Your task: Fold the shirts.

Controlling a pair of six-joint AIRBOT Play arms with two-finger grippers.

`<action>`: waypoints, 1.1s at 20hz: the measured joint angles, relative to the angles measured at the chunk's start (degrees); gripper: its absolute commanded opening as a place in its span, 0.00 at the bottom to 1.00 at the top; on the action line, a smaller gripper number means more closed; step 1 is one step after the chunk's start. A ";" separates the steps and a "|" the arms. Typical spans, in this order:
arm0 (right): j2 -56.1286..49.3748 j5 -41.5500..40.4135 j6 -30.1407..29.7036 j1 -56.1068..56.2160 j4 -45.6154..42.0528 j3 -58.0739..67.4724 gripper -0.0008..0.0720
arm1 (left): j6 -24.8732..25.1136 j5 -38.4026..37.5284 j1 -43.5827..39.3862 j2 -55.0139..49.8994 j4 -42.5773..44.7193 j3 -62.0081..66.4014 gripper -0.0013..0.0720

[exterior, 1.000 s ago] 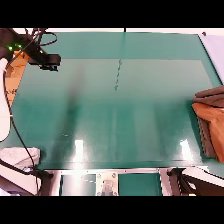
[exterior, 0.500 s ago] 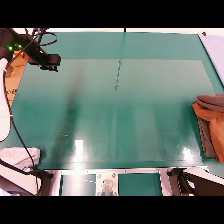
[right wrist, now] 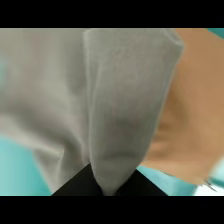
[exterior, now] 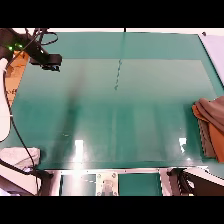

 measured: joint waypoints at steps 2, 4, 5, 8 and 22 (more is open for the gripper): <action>-0.33 0.59 0.81 0.00 -4.92 -3.89 0.83 | 0.02 0.00 0.00 0.00 -0.22 0.00 0.05; -0.52 1.36 1.53 -0.02 -8.74 -6.82 0.83 | 0.04 -0.02 0.00 0.00 -0.35 0.00 0.05; -0.63 1.92 1.73 -0.02 -10.05 -7.43 0.80 | 0.04 -0.02 0.00 0.00 -0.44 0.00 0.05; -0.72 2.80 2.64 0.37 -10.67 -5.22 0.10 | 0.04 0.17 0.00 0.00 -0.72 -0.02 0.05; 0.96 -9.20 -5.97 47.41 1.11 -4.55 0.03 | -4.94 2.51 -1.01 15.52 -0.94 -19.19 0.05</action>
